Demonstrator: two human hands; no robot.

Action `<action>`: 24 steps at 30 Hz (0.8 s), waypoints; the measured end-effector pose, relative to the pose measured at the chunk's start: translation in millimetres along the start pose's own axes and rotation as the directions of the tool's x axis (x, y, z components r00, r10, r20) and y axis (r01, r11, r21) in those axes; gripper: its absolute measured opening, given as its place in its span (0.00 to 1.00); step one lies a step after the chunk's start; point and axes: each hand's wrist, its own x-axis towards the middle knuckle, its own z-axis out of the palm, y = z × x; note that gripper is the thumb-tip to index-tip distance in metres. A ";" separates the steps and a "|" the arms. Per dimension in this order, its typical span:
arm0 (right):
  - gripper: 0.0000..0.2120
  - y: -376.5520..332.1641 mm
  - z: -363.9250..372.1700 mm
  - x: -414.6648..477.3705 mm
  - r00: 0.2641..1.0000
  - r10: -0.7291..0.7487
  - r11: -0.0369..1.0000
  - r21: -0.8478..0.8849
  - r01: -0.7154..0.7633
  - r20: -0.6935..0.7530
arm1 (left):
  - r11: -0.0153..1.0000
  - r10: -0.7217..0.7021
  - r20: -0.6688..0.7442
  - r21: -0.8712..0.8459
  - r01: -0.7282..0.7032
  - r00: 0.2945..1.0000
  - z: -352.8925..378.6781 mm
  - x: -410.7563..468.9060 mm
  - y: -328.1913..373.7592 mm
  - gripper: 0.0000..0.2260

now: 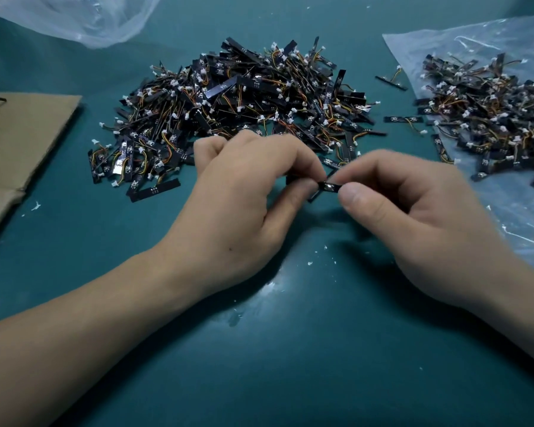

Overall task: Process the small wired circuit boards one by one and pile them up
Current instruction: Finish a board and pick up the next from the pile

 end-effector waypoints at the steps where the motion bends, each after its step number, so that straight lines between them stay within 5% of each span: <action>1: 0.09 -1.5 0.7 -0.6 1.000 -0.021 0.998 -0.057 0.022 0.020 | 0.999 0.046 0.009 -0.013 -0.046 0.999 -0.5 -0.5 0.6 0.03; 8: 0.13 -3.3 -0.4 0.7 0.999 -0.015 0.994 -0.105 0.020 0.048 | 0.982 0.040 0.016 -0.183 -0.036 0.999 -3.1 -0.6 -3.6 0.03; 16: 0.13 -6.7 -5.2 -0.9 0.960 -0.098 0.993 -0.043 0.113 0.262 | 0.931 0.056 0.133 -0.365 -0.003 0.990 -4.7 2.0 -4.9 0.05; 21: 0.13 -3.5 -3.5 -0.8 0.991 -0.065 0.994 0.100 0.053 0.118 | 0.892 -0.084 0.033 -0.442 0.090 0.996 -5.8 2.1 -6.0 0.11; 24: 0.12 -4.3 -4.0 -0.1 0.997 -0.044 0.986 0.164 0.034 0.060 | 0.906 -0.067 0.107 -0.410 0.105 0.992 -8.3 0.3 -6.1 0.19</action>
